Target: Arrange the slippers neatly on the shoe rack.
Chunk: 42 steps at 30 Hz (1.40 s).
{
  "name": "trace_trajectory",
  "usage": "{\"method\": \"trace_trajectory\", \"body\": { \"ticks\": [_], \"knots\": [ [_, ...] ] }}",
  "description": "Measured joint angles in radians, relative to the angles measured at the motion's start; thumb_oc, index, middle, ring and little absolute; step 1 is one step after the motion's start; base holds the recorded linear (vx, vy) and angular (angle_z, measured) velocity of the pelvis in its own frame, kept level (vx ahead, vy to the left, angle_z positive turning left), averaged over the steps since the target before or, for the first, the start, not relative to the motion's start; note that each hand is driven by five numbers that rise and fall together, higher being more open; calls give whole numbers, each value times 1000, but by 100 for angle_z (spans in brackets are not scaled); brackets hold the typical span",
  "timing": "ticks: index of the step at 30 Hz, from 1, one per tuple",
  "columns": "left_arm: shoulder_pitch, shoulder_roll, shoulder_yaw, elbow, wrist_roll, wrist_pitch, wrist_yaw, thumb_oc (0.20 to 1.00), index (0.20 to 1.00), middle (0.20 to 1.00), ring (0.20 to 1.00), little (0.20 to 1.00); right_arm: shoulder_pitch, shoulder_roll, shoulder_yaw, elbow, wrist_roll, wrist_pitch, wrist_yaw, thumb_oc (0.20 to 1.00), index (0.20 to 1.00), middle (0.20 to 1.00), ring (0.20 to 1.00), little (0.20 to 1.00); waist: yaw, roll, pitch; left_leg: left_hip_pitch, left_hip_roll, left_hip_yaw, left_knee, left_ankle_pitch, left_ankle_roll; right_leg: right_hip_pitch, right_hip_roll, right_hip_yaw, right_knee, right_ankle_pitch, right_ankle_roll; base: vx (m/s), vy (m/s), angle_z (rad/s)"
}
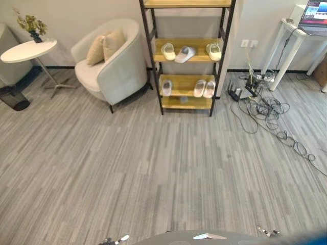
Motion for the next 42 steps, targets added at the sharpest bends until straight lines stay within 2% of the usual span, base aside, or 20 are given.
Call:
{"method": "trace_trajectory", "body": {
  "ticks": [6,12,13,17,20,21,22,23,25,27,29,32,33,36,37,38,39,40,41,42],
  "knots": [
    [-9,3,-88,15,186,38,18,1000,1000,1000,1000,1000,-4,13,31,5,-66,31,0,1000,1000,1000,1000,1000,-4,2,-1,5,0,3,1,3,1,0,0,1,1,4,-3,0,0,0],
    [-58,4,-151,-51,189,39,19,1000,1000,1000,1000,1000,0,11,46,1,-72,35,1,1000,1000,1000,1000,1000,-13,9,3,1,5,15,1,2,0,-8,2,10,2,-2,1,-9,-69,-8],
    [-80,-1,-201,-61,189,36,20,1000,1000,1000,1000,1000,-2,9,83,11,-99,40,2,1000,1000,1000,1000,1000,-16,17,8,-8,13,33,1,3,-1,-45,7,30,39,-19,-2,-9,-91,-24],
    [-107,-15,-207,-88,189,27,19,1000,1000,1000,1000,1000,-1,5,81,34,-118,52,12,1000,1000,1000,1000,1000,-36,27,48,-17,24,54,21,-5,-14,-82,16,54,99,-47,-14,-29,-93,-22],
    [-141,-14,-199,-119,184,12,21,1000,1000,1000,1000,1000,11,3,68,31,-119,62,21,1000,1000,1000,1000,1000,-38,9,104,-120,26,47,199,-35,-55,-134,14,71,155,-46,-53,-13,-174,-18],
    [-167,-7,-183,-129,167,-3,30,1000,1000,1000,1000,1000,-6,13,67,50,-122,57,21,1000,1000,1000,1000,1000,-30,-28,152,-253,11,44,444,-36,-82,-150,-12,74,190,-80,-64,124,-79,3],
    [-183,-5,-178,-128,163,-8,31,1000,1000,1000,1000,1000,-21,13,68,58,-128,60,20,1000,1000,1000,1000,1000,-17,-42,177,-321,13,46,564,-9,-118,-135,-21,67,170,-75,-75,217,-15,0],
    [-195,8,-175,-127,154,-9,31,1000,1000,1000,1000,1000,-20,13,72,68,-129,64,17,1000,1000,1000,1000,1000,-13,-52,187,-361,28,52,618,-15,-117,-116,-21,57,143,-52,-79,339,59,10],
    [-174,3,-159,-119,131,-9,42,1000,1000,1000,1000,1000,-30,10,77,71,-128,67,1,1000,1000,1000,1000,1000,-7,-45,192,-370,100,107,423,-6,-110,-58,4,22,51,-54,-63,356,113,22],
    [-166,-13,-159,-122,132,-18,45,1000,1000,1000,1000,1000,-56,4,96,55,-127,65,-6,1000,1000,1000,1000,1000,23,-21,196,-355,144,104,168,51,-129,-33,23,23,16,-43,-45,376,147,-4],
    [-173,-28,-159,-106,133,-17,52,1000,1000,1000,1000,1000,-100,-1,129,27,-129,57,-13,1000,1000,1000,1000,1000,44,-2,185,-368,165,93,-1,91,-146,-28,35,31,-1,-39,-48,430,135,-13],
    [-177,-34,-157,-79,134,-18,66,1000,1000,1000,1000,1000,-163,11,188,-4,-127,45,-36,1000,1000,1000,1000,1000,100,-8,181,-390,170,36,-6,120,-148,-3,35,70,5,-63,-49,465,196,-33],
    [-174,-35,-156,-73,134,-19,67,1000,1000,1000,1000,1000,-173,18,178,-17,-128,29,-38,1000,1000,1000,1000,1000,118,-11,181,-390,164,26,19,122,-146,15,33,85,6,-77,-23,739,384,-48],
    [-146,-32,-122,-42,137,-14,72,1000,1000,1000,1000,1000,-161,59,163,-6,-139,21,-41,1000,1000,1000,1000,1000,151,-57,132,-366,123,17,115,122,-112,53,-13,110,36,-138,12,455,310,-53],
    [-129,-41,-130,-35,148,2,76,1000,1000,1000,1000,1000,-154,57,206,9,-162,29,-38,1000,1000,1000,1000,1000,148,-45,122,-304,122,28,117,124,-68,14,-28,104,236,-199,75,401,353,-39],
    [-121,-30,-131,-37,152,7,78,1000,1000,1000,1000,1000,-143,68,221,8,-173,34,-38,1000,1000,1000,1000,1000,142,-56,116,-278,111,44,109,120,-49,-39,-56,97,379,-205,84,462,379,-8],
    [-144,-7,-160,-43,165,9,83,1000,1000,1000,1000,1000,-116,78,225,-32,-186,37,-40,1000,1000,1000,1000,1000,115,-78,101,-243,65,45,113,72,-1,-144,-104,101,641,-154,88,522,349,40],
    [-147,-1,-178,-41,172,11,87,1000,1000,1000,1000,1000,-104,78,219,-42,-187,41,-40,1000,1000,1000,1000,1000,95,-80,107,-217,48,26,110,69,3,-189,-140,98,778,-137,77,571,297,68],
    [-160,4,-191,-49,172,9,95,1000,1000,1000,1000,1000,-86,78,211,-53,-184,46,-41,1000,1000,1000,1000,1000,77,-85,102,-181,16,0,109,45,31,-226,-181,88,865,-139,71,616,227,63],
    [-183,5,-199,-71,171,1,104,1000,1000,1000,1000,1000,-71,73,192,-64,-185,45,-43,1000,1000,1000,1000,1000,74,-71,100,-134,-7,-19,109,-13,83,-281,-218,86,921,-132,82,593,133,51]
  ]
}}
